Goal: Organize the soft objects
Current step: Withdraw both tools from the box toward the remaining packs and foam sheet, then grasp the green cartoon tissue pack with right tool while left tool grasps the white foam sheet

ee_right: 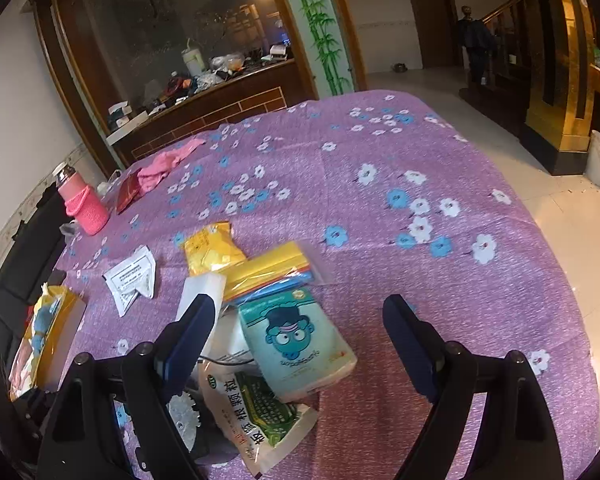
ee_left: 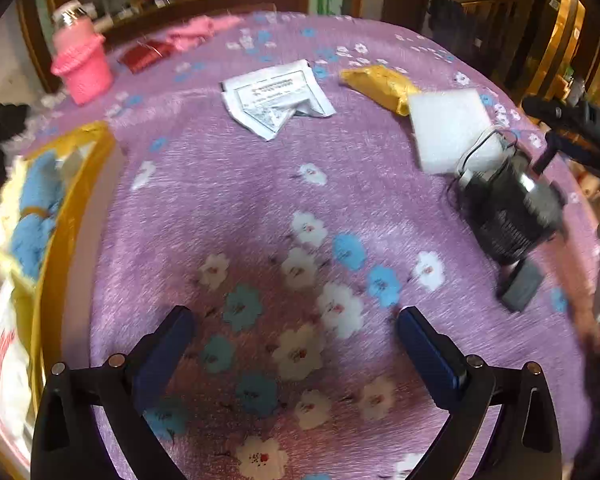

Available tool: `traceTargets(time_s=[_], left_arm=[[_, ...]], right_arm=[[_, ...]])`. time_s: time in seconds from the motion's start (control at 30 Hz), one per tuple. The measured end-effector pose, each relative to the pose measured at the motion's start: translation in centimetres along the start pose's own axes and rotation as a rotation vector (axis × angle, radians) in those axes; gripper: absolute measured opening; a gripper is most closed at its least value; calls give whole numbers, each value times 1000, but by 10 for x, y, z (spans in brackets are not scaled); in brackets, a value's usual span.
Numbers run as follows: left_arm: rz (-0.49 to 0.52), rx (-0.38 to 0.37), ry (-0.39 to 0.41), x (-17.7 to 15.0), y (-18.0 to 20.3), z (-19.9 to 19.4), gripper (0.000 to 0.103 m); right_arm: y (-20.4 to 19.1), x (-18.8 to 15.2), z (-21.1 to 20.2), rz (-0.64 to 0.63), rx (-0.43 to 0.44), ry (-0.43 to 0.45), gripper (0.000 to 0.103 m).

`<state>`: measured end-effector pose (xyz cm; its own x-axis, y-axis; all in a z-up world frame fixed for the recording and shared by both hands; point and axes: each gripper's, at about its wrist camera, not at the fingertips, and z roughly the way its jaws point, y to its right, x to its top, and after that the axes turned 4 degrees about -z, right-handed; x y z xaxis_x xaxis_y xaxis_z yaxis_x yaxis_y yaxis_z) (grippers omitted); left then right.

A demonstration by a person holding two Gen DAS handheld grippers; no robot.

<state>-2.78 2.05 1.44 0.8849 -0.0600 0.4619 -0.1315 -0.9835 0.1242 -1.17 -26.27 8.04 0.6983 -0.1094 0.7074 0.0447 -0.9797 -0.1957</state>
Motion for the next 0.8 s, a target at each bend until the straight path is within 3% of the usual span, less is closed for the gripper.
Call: traceTargets(time_s=[0.03,0.13,0.27,0.37,0.5,0.67,0.8], left_arm=[[-28,-47,-1,12,-4,-3,102],[-13,-41,48,46,-5,-8,102],[133,97,110,80,9,-4,102],[178,9,114,89,22,-4,102],[150,-94,91,105,43,12,102],[23,-346,51,131,59,36,102],[58,-381,-9,139,85,57,102]], right_arm=[[3,0,-1,8,-1,3,85],[13,2,-1,44,-4,0,85],[24,4,-1,80,-10,-1,85],[36,6,-3,127,-18,6,85],[47,5,1,178,-13,-11,85],[46,4,4,169,-24,-19,85],[47,4,5,173,-19,-29,85]])
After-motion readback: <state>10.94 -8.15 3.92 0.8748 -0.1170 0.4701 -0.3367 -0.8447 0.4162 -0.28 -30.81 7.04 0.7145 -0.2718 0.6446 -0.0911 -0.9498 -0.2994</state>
